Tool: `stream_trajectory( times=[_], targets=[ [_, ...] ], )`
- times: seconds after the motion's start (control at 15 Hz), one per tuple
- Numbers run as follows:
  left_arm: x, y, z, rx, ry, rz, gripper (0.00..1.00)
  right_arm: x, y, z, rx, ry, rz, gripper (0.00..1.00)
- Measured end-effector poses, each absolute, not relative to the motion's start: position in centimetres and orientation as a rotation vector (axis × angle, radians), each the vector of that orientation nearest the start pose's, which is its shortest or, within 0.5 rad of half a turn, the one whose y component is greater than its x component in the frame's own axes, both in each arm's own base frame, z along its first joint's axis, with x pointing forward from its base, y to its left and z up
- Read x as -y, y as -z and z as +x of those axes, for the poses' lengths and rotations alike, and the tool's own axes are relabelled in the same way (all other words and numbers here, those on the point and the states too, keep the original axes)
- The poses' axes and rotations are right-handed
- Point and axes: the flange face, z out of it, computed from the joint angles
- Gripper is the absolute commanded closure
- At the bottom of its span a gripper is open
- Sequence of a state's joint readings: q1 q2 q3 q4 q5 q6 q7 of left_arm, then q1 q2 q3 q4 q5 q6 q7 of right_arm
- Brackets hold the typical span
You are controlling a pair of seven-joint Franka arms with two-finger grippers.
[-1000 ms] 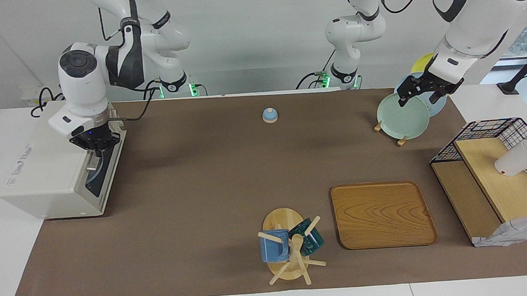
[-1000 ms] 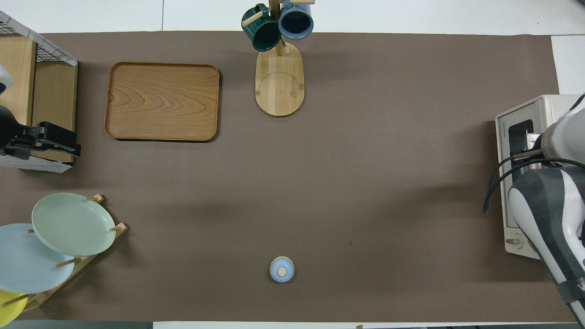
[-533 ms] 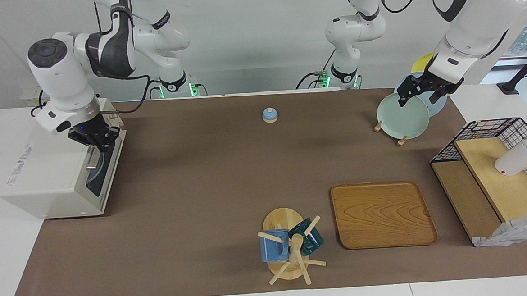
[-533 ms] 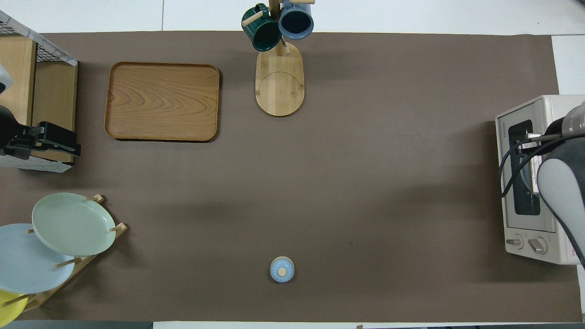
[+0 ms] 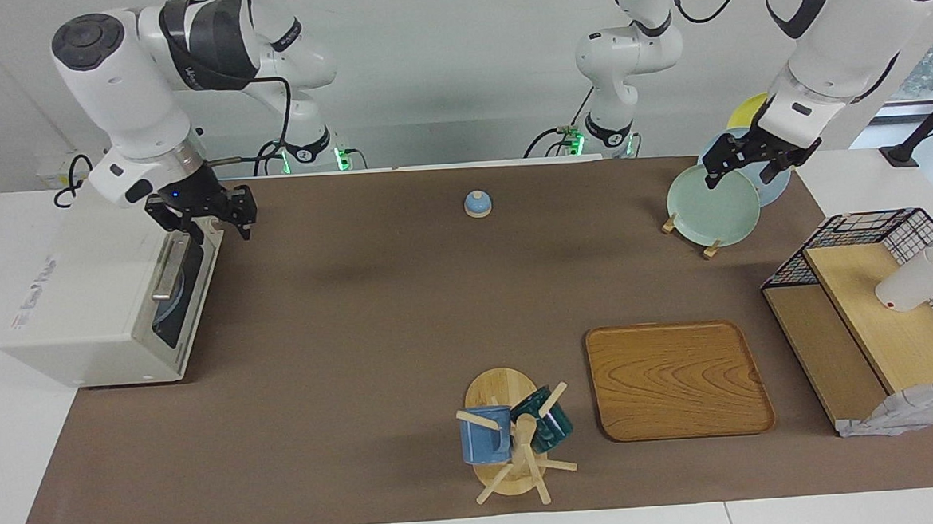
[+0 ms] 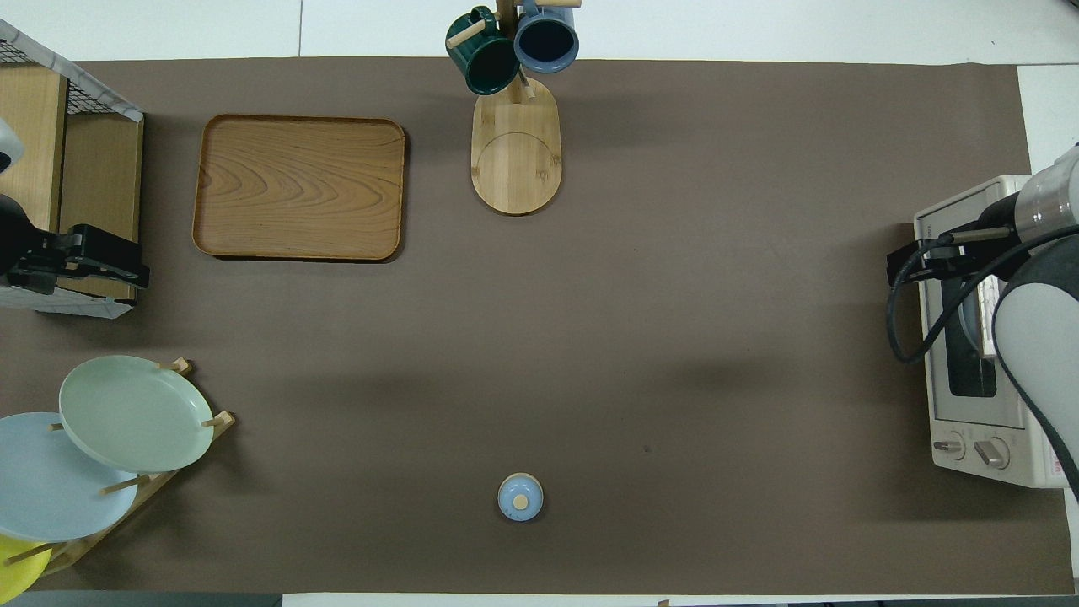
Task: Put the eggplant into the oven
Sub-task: 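Push the oven door shut with the right gripper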
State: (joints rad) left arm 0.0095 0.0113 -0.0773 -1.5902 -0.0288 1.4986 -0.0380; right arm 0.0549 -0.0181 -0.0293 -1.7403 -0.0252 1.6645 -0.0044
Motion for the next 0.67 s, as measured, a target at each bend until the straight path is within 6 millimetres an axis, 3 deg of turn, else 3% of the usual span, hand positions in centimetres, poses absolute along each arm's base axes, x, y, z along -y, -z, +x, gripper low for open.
stream_trajectory(
  times=[0.27, 0.67],
  targets=[
    [4.0, -60.3, 54.7, -0.048, -0.165, -3.161, 0.0, -2.9, -57.6, 54.9, 0.004, -0.078, -3.168, 0.0],
    [4.0, -60.3, 54.7, -0.048, -0.165, -3.161, 0.0, -3.0, -57.8, 55.0, -0.005, -0.072, -3.168, 0.0]
  ],
)
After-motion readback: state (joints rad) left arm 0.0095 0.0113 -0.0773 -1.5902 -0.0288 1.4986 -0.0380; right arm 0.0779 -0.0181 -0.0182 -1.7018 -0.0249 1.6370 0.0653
